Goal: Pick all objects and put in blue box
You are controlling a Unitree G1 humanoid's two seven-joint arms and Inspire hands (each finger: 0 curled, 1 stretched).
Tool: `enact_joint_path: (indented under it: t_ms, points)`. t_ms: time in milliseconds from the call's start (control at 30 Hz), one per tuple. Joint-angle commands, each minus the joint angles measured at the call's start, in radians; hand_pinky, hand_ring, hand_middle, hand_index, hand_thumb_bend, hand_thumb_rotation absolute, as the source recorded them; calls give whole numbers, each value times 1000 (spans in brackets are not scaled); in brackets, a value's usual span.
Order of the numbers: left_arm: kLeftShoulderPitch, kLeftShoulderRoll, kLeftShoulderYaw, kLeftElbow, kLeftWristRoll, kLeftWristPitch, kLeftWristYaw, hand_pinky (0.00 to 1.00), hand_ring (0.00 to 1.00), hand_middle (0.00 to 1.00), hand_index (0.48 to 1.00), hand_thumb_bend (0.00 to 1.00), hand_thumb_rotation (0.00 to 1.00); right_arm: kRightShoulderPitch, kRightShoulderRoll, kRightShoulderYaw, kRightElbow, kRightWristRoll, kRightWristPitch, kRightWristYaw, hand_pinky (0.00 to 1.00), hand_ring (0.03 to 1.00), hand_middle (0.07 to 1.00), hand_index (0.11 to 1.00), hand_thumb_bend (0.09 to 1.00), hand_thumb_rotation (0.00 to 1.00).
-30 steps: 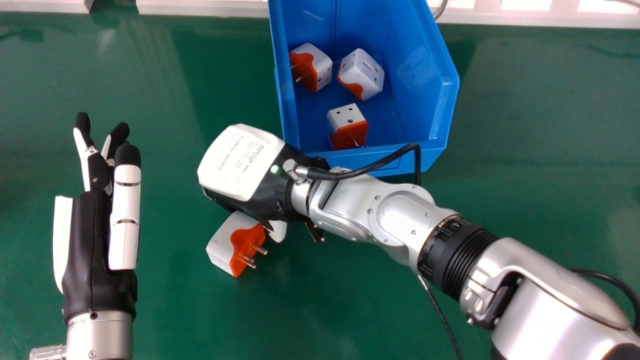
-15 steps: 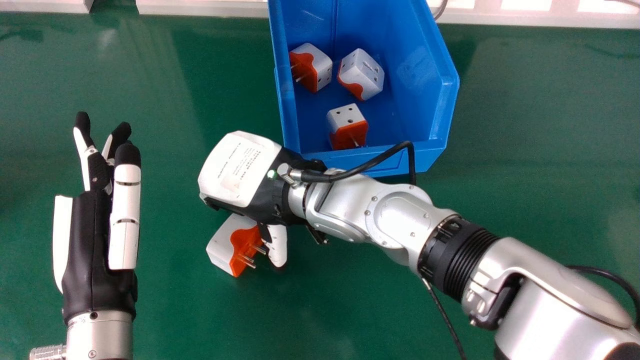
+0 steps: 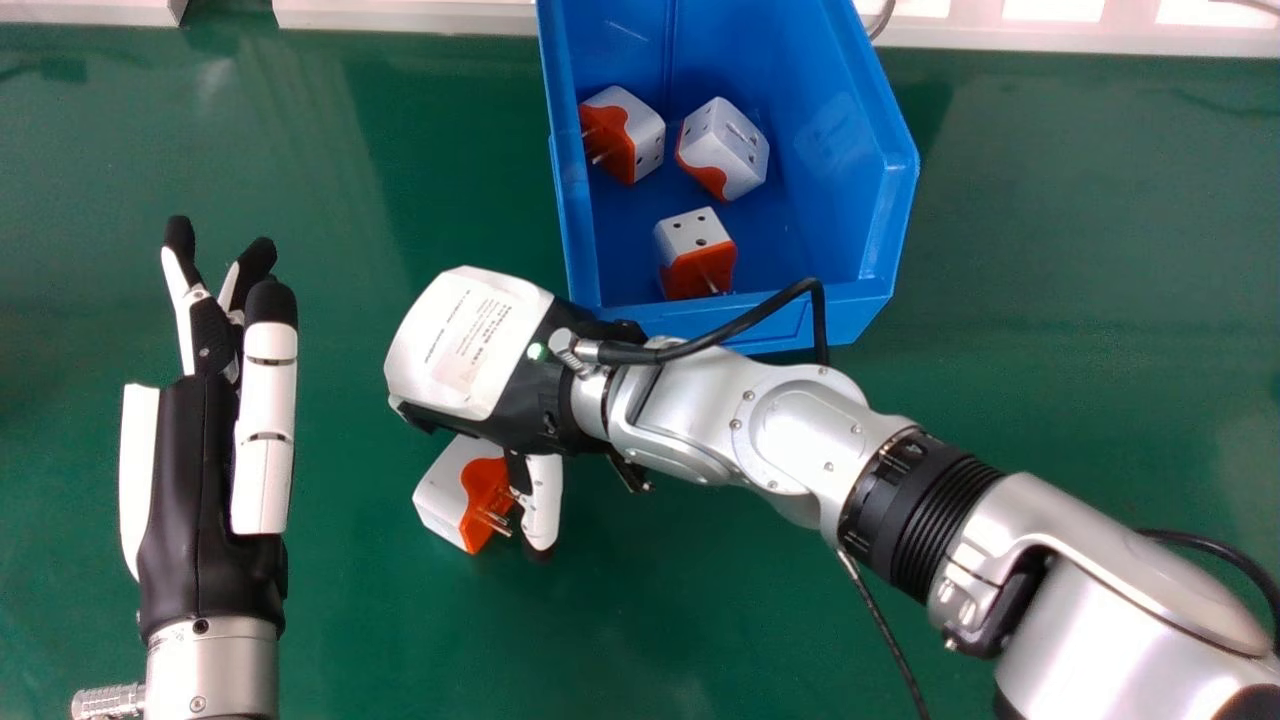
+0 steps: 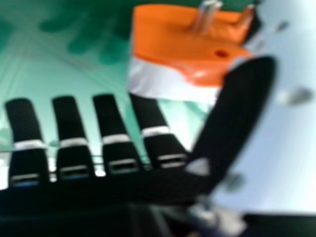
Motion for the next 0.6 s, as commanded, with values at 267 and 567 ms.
enact_joint_path:
  t_ms: [267, 567]
  points:
    - [5, -5, -2, -26, 4, -15, 10, 976, 971, 970, 968, 456, 1000, 8, 33, -27, -10, 39, -2, -39, 540, 651, 695, 640, 775, 283]
    - [9, -11, -5, -37, 19, -5, 22, 973, 969, 965, 962, 455, 1000, -18, 11, 16, 59, -9, -74, -164, 217, 391, 459, 515, 518, 2]
